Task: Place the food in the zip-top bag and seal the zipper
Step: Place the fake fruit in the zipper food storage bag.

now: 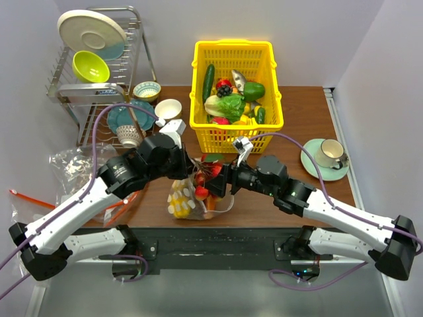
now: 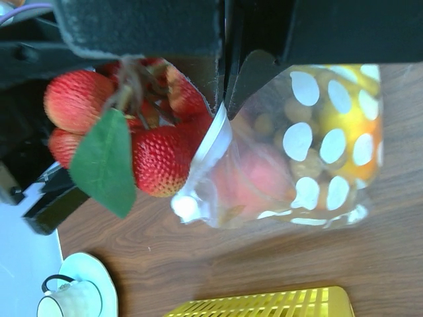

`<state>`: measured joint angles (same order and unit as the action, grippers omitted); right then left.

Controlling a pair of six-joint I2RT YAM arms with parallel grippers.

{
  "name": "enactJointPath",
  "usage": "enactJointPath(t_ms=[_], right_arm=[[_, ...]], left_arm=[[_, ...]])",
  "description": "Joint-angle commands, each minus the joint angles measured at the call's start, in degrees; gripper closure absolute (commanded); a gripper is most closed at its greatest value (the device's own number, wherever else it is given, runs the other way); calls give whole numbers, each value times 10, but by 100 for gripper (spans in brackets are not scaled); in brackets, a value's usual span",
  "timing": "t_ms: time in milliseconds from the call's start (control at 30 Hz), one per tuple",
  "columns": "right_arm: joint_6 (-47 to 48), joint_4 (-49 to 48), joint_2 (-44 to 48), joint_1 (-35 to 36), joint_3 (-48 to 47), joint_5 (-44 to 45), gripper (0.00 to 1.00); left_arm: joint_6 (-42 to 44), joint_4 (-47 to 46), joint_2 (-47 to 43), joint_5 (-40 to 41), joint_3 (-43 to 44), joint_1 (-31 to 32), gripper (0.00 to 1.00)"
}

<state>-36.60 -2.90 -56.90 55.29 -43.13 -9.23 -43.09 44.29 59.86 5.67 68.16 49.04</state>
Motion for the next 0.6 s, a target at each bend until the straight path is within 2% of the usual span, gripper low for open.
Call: enactJointPath(t_ms=[0, 133, 167, 233, 267, 400, 500, 567], right_arm=[[5, 1, 16, 4, 23, 33, 77], [-2, 7, 16, 7, 40, 32, 70], [-4, 9, 15, 8, 42, 32, 60], [-8, 13, 12, 10, 42, 26, 51], [-9, 14, 8, 10, 42, 23, 41], [-8, 38, 3, 19, 28, 29, 21], [-4, 87, 14, 24, 10, 67, 12], [6, 125, 23, 24, 2, 80, 11]], left_arm=[[-16, -47, 2, -14, 17, -3, 100], [-23, -55, 11, -22, 16, -3, 100], [-23, -60, 11, -24, 15, -2, 100], [-26, -68, 11, -29, 12, -3, 100], [-28, -71, 12, -30, 11, -2, 100], [-32, -76, 17, -35, 7, -2, 100], [-34, -82, 15, -41, 4, -3, 100], [-36, -82, 14, -40, 6, -3, 100]])
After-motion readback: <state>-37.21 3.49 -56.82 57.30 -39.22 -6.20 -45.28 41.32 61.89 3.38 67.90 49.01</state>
